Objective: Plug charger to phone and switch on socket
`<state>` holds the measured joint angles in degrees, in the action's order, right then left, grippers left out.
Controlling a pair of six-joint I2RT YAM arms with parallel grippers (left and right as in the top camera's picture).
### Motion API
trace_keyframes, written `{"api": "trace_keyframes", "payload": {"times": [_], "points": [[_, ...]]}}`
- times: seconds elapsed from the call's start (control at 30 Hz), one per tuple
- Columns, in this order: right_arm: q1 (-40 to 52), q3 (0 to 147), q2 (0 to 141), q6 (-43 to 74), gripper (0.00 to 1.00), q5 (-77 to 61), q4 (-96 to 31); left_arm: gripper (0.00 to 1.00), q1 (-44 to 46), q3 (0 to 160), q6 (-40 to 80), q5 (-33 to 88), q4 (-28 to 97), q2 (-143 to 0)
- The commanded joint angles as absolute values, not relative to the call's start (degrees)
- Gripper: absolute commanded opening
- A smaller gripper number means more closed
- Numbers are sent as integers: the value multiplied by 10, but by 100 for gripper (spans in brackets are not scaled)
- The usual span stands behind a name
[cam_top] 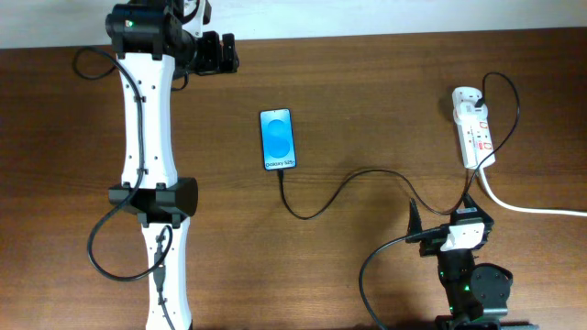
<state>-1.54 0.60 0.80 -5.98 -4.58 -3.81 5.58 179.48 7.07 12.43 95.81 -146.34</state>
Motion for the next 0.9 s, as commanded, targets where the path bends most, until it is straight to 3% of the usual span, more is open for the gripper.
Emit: {"api": "trace_keyframes", "payload": {"times": [0.0,0.47,0.67,0.87], "points": [[-11,3,2,-55,98,-58,-39,99,53,1797,68,126,957,-1454],[-11,3,2,-55,98,-58,-39,99,60,1733,67,87,967,-1423],[-11,3,2,-55,98,-58,-39,99,65,1527,68,85,880,-1324],[-11,3,2,-55,98,-58,-39,99,65,1252,67,85,713,-1167]]}}
